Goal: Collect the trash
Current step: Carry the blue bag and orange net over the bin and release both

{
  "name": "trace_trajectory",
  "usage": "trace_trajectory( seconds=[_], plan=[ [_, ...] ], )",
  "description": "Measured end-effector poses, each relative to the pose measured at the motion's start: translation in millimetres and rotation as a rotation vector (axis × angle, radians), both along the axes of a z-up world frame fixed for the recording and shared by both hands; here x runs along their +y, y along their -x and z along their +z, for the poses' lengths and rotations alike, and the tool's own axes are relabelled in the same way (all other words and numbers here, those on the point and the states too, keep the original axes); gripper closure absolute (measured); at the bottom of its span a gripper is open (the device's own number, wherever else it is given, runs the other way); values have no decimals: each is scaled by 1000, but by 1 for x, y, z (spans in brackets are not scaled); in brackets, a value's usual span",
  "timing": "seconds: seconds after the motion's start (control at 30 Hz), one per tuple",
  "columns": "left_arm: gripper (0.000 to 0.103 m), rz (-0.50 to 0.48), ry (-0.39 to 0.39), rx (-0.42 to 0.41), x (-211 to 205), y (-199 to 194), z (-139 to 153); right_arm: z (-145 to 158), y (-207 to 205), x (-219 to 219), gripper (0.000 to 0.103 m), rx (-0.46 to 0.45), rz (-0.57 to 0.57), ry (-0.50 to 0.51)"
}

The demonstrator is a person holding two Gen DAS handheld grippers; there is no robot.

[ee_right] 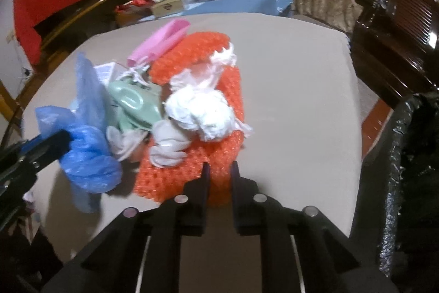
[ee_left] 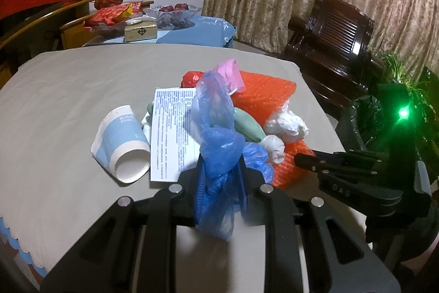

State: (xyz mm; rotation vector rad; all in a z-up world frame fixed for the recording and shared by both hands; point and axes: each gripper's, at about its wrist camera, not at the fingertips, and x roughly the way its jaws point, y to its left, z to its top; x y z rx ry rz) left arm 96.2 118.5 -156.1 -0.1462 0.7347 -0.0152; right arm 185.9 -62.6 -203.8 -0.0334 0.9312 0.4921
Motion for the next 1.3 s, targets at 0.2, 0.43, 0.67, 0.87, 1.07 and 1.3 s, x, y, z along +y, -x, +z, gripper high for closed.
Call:
trace_trajectory(
  seconds=[0.2,0.43,0.67,0.87,1.07,1.3],
  plan=[
    [83,-13,4,-31,-7,4,15,35,17,-7,90,-68,18,-19],
    [83,-36,13,-69,-18,9,35,70,30,-22,90,-142,-12,-36],
    [83,-56,23,-103,-29,13,51,98,45,-46,90,-191,-56,-69],
    [83,-80,31,-143,-41,18,68,116,61,-67,90,-226,-80,-103],
    [83,-116,38,-182,-59,19,86,134,71,-97,90,-266,-131,-126],
    [83,-192,60,-184,-92,7,91,147,78,-145,90,-306,-232,-106]
  ],
)
